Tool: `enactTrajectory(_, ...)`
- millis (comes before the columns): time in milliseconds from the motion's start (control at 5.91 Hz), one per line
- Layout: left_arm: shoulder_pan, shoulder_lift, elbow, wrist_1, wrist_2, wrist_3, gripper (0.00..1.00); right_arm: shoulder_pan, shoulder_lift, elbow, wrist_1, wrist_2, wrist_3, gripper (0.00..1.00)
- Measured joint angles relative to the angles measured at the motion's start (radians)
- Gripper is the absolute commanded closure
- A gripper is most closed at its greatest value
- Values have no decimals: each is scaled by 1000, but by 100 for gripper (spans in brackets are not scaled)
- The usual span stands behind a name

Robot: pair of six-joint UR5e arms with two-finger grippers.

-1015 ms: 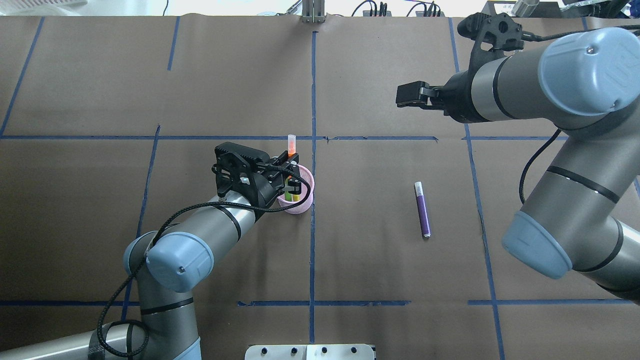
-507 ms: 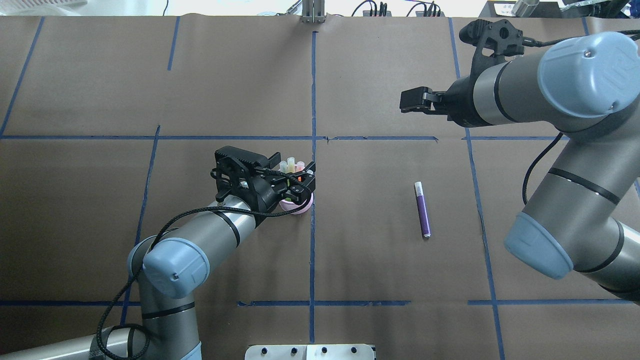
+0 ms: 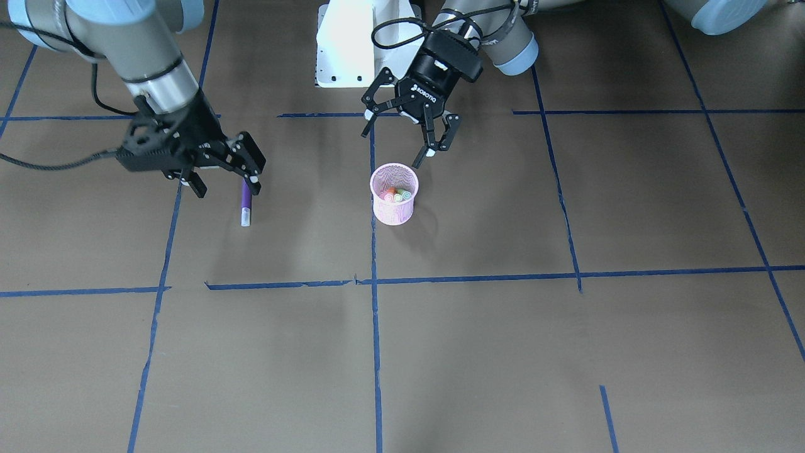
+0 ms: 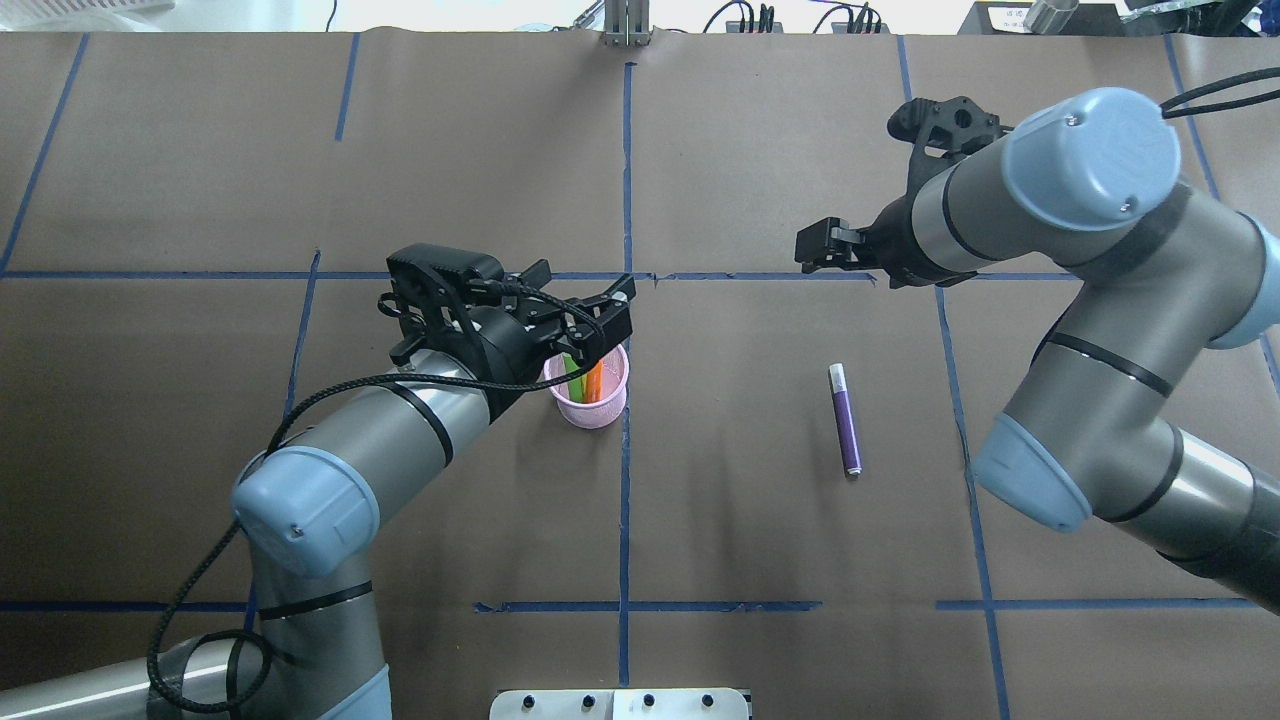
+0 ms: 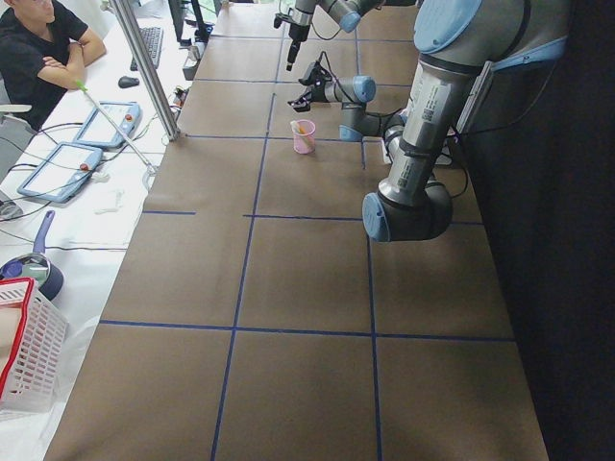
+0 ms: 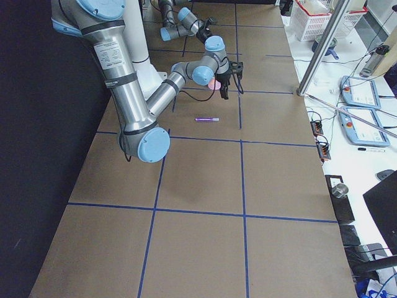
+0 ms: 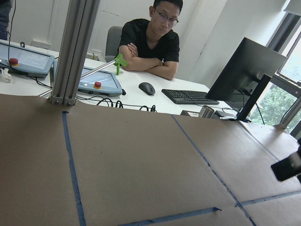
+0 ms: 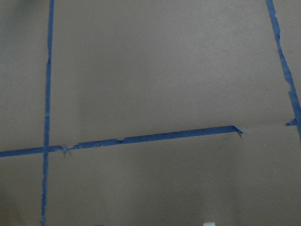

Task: Collect pens into pen holder
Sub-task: 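Raise the left gripper from the cup while the right gripper grasps the purple marker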

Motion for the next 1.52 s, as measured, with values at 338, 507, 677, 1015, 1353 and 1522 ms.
enactTrajectory(338, -35, 69, -3, 15, -33, -36, 0, -6, 17, -120, -32, 85, -51, 7)
enactTrajectory(507, -39, 98, -6, 21, -38, -39, 0, 7, 24, -167, -69, 179, -95, 7)
enactTrajectory(677, -40, 129, -9, 22, -41, -40, 0, 20, 47, -214, -132, 268, -165, 10)
enactTrajectory(1015, -40, 144, -9, 23, -43, -41, 0, 21, 93, -302, -210, 368, -266, 17)
enactTrajectory(1353, -39, 144, -9, 22, -42, -45, 0, -18, 117, -353, -218, 382, -284, 31)
enactTrajectory(1522, -38, 143, -9, 22, -42, -48, 0, -32, 116, -360, -218, 382, -286, 45)
